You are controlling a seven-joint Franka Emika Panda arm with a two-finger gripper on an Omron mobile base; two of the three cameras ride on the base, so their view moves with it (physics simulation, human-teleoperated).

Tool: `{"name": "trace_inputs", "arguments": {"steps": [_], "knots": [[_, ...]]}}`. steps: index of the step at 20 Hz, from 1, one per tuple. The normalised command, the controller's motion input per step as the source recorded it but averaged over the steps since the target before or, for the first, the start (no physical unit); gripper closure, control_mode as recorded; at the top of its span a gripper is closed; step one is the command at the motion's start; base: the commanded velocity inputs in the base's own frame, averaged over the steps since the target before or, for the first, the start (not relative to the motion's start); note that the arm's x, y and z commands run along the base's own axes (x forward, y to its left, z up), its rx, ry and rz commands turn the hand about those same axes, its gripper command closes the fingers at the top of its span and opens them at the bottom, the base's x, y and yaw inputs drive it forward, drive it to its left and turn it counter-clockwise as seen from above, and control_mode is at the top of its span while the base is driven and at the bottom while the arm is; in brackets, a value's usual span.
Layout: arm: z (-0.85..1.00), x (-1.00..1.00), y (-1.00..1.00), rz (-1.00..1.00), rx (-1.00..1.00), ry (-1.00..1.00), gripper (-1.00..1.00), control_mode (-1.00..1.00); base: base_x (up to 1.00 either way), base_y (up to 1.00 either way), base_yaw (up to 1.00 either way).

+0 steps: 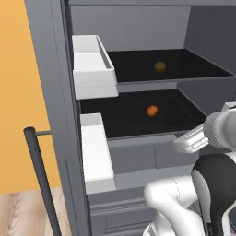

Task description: Retrieve the kiwi and mango from the fridge and place them into the bowl on the dining table.

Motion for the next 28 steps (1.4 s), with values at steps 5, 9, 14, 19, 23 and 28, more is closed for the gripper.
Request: {"name": "trace_inputs", "arguments": {"steps": [5,9,14,19,23,28], "knots": [[0.0,0.0,0.0,0.0,0.0,0.0,-1.0,1.0,0.94,-0.61,0.11],[0.0,0.48,-0.14,0.04,0.09,0.01,-1.0,-1.0,0.49,-0.14,0.04],[0.13,0.8,-0.26,0.04,0.18,0.02,-1.0,-1.0,0.0,0.0,0.0],[0.4,0.73,-0.12,0.0,0.13,0.0,-1.0,-1.0,0.0,0.0,0.0],[0.24,0.58,0.13,-0.13,0.01,0.0,-1.0,-1.0,0.0,0.0,0.0],[0.2,0.46,0.1,-0.28,0.0,0.0,-1.0,-1.0,0.0,0.0,0.0]]}}
